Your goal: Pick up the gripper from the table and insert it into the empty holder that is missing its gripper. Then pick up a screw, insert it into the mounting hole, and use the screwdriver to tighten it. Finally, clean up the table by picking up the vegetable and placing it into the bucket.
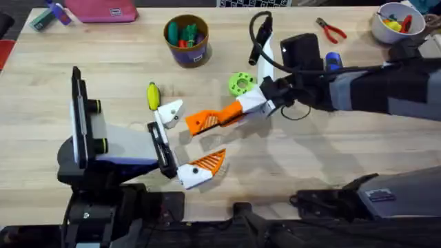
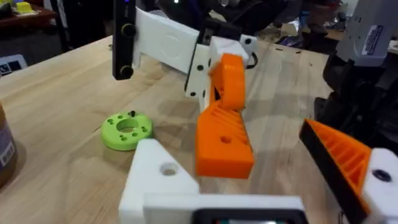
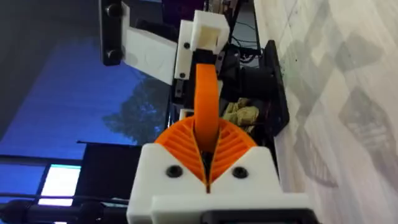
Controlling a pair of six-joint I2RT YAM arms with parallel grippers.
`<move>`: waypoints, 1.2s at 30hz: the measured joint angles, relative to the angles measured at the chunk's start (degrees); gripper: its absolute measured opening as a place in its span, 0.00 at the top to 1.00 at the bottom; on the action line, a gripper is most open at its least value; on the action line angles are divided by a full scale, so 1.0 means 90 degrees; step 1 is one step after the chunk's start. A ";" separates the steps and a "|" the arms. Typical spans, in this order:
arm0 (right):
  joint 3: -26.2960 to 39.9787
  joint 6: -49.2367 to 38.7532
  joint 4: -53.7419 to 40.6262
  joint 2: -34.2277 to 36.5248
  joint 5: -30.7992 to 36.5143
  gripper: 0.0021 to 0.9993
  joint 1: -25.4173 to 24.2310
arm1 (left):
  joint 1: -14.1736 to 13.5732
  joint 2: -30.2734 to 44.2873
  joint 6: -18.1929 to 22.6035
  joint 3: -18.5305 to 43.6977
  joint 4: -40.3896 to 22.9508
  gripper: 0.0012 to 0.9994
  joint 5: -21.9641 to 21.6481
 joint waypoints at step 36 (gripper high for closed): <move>0.0728 0.1007 0.0247 0.0392 0.0582 0.99 0.0370 | 0.0015 -0.0002 -0.0002 0.0000 0.0000 0.01 -0.0005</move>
